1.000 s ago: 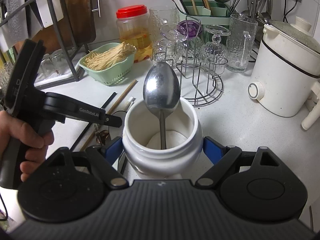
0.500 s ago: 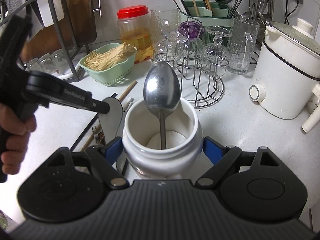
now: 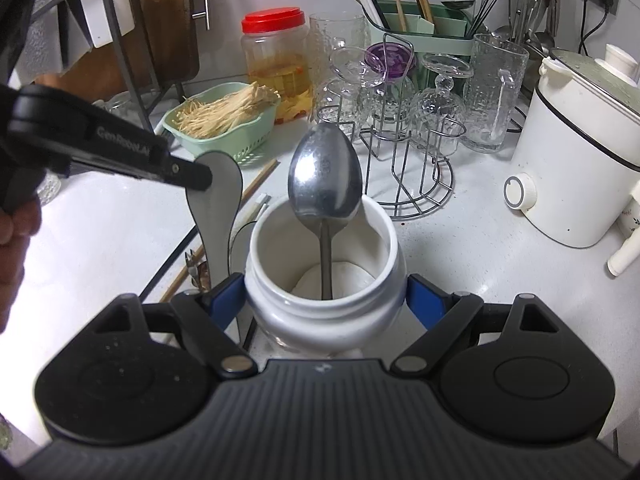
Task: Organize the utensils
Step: 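Lift the white ceramic spoon with the left tool toward the mug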
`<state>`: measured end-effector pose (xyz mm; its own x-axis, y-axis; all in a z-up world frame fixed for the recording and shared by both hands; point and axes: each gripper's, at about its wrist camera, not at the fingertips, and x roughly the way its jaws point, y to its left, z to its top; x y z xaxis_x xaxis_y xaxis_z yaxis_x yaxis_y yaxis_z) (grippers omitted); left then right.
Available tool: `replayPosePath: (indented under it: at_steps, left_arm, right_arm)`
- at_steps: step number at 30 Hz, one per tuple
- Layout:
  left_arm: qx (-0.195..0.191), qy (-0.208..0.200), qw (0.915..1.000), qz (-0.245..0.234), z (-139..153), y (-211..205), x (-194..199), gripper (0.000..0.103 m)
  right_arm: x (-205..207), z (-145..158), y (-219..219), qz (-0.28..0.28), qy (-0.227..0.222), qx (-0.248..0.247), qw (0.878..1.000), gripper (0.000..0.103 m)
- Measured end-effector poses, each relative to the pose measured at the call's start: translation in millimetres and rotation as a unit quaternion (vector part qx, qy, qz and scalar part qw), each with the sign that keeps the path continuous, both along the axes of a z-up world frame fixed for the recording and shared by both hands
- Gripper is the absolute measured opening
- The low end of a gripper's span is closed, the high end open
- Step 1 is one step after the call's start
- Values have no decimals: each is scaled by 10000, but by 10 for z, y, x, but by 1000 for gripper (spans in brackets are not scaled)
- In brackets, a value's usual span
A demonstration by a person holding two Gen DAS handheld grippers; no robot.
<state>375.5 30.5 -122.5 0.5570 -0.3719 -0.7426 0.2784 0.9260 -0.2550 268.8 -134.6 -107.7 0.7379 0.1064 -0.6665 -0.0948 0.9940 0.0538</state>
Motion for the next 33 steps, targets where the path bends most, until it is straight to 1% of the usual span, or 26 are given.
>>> replayPosePath:
  at_steps: [8, 13, 15, 17, 19, 26, 30, 33]
  left_arm:
    - [6, -287, 9991, 320, 216, 40, -165, 5]
    - [132, -549, 9964, 634, 365, 34, -272, 5]
    - [84, -595, 9956, 716, 435, 48, -316, 5]
    - [135, -731, 9951, 648, 512, 47, -355, 5]
    - [273, -867, 9935, 681, 600, 34, -379, 5]
    - [185, -1162, 9905, 714, 906, 0, -399, 5]
    - [219, -1392, 9887, 515, 1101, -113, -440, 5]
    - [219, -1473, 9884, 305, 1183, -218, -453, 5]
  right_arm:
    - [11, -5, -28, 289, -33, -19, 9996, 88]
    - [-2, -24, -51, 520, -146, -18, 9985, 88]
    - [6, -20, -60, 574, -139, -5, 9983, 88]
    - [13, -20, -61, 619, -149, -13, 9980, 89]
    - [12, -21, -70, 714, -157, -25, 9973, 89]
    - [28, -16, -80, 926, -160, -30, 9956, 89]
    - [23, 1, -77, 1001, -77, -54, 9949, 89]
    - [4, -6, -75, 1045, -106, -54, 9945, 89]
